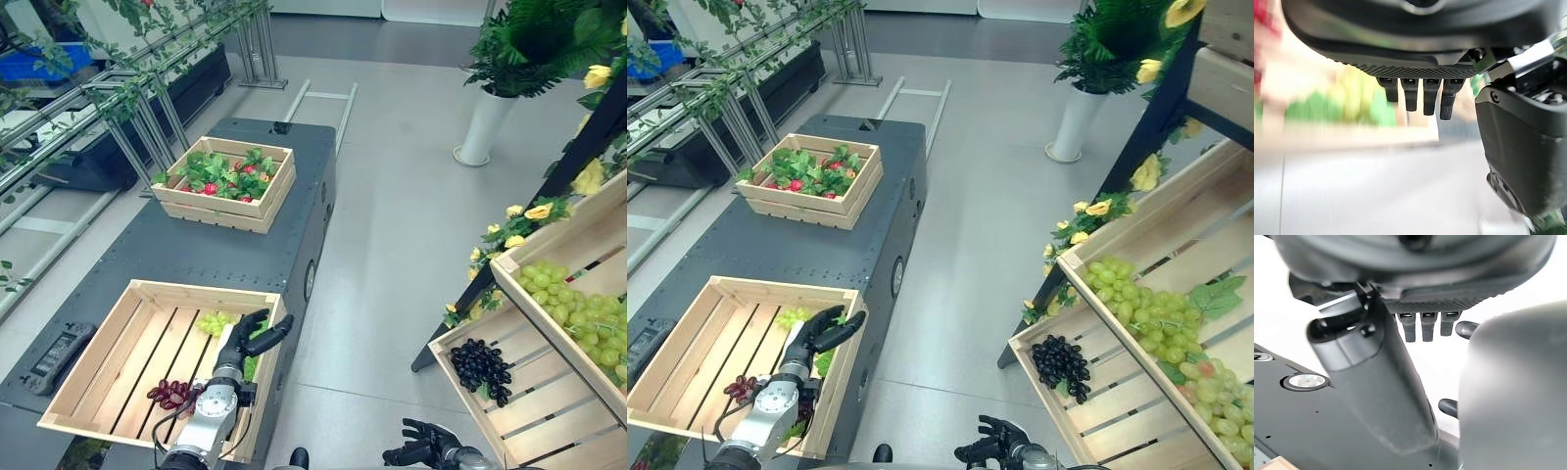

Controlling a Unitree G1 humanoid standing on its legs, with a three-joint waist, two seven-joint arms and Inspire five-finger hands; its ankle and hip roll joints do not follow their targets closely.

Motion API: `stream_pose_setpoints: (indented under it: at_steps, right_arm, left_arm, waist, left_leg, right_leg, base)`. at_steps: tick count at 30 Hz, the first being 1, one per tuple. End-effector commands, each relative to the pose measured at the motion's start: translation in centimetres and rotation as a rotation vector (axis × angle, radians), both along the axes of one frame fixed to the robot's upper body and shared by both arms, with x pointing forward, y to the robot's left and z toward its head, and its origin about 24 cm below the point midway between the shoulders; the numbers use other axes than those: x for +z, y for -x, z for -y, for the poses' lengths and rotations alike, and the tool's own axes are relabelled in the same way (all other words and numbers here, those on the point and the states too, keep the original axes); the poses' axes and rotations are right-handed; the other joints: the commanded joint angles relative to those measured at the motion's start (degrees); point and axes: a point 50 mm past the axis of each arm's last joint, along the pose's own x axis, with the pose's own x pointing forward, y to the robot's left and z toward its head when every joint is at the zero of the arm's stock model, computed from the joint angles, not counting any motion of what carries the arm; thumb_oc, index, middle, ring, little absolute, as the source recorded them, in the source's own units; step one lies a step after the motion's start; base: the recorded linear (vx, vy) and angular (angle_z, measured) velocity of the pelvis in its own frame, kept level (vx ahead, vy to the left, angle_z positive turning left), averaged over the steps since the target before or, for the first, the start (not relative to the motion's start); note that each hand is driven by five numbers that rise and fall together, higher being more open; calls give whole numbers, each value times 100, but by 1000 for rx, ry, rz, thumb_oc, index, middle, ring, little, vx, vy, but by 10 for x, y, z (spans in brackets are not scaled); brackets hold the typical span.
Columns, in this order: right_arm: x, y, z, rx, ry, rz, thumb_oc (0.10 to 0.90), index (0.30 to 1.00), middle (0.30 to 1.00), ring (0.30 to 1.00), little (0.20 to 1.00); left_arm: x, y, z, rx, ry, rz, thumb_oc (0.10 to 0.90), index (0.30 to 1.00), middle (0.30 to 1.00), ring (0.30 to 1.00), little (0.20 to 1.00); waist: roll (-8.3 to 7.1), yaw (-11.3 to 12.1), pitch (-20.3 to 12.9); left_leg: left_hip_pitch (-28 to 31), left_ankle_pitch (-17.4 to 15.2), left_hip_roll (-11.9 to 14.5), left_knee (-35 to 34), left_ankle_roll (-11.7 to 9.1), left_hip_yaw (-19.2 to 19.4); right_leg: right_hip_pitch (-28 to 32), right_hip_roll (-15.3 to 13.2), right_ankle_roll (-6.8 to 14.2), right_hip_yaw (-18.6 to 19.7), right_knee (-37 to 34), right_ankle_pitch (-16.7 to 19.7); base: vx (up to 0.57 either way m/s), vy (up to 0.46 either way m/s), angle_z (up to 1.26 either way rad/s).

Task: Pick up the fruits from the basket on one side to the basket on the other side

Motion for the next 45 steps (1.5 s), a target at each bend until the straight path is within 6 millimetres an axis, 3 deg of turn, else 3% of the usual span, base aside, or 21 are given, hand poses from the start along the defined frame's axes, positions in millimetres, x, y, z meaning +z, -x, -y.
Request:
stream_pose_setpoints:
  at_steps: [1, 7, 16, 25, 31, 37, 45]
  right_arm:
    - [9, -14, 12, 66, 19, 83, 800, 900, 900, 900, 900]
    - [8, 0, 24, 80, 39, 56, 800, 900, 900, 900, 900]
    - [9, 1, 23, 117, 32, 61, 800, 900, 900, 900, 900]
    - [17, -10, 30, 140, 36, 113, 800, 900, 900, 900, 900]
    - [26, -22, 43, 144, 60, 157, 800, 900, 900, 900, 900]
    - [32, -34, 48, 127, 64, 197, 800, 900, 900, 900, 900]
    - [36, -44, 48, 114, 49, 237, 800, 900, 900, 900, 900]
  left_arm:
    - [59, -30, -29, 13, -264, 249, 800, 900, 900, 900, 900]
    - [70, -11, -75, 153, -508, 197, 800, 900, 900, 900, 900]
    - [76, 5, -107, 186, -806, 87, 800, 900, 900, 900, 900]
    - [89, 8, -126, 20, -1015, -29, 800, 900, 900, 900, 900]
    - [116, 11, -144, -84, -1207, -119, 800, 900, 900, 900, 900]
    - [146, -6, -148, -125, -1385, -90, 800, 900, 900, 900, 900]
    - [172, -28, -137, -244, -1547, -49, 800, 900, 900, 900, 900]
  waist:
    - [-119, 100, -97]
    - [-145, 191, -30]
    - [-144, 365, 229]
    - [-28, 392, 504]
    - [110, 392, 777]
    - [136, 402, 1010]
    - [135, 349, 1184]
  left_leg:
    - [46, -372, -402, 50, 59, 234]
    - [-32, -321, -409, 50, 48, 173]
    - [-305, -258, -439, 194, 63, 54]
    - [-601, -260, -464, 395, 68, 51]
    - [-841, -235, -471, 554, 44, 50]
    - [-1094, -253, -477, 817, 33, -5]
    - [-1301, -242, -470, 944, -3, 3]
  right_leg:
    - [116, 58, -76, -178, 123, -112]
    - [29, 104, -102, -241, 260, -220]
    - [-279, 121, -169, -378, 617, -369]
    - [-578, 108, -189, -464, 853, -440]
    - [-811, 90, -207, -530, 1038, -492]
    - [-1057, 99, -246, -615, 1387, -639]
    - [-1205, 142, -256, -620, 1425, -641]
  base:
    - [73, 80, 5]
    - [43, 52, 9]
    - [11, 32, 9]
    - [-19, 41, 2]
    - [-37, 47, 7]
    - [-31, -2, 11]
    - [-18, -5, 5]
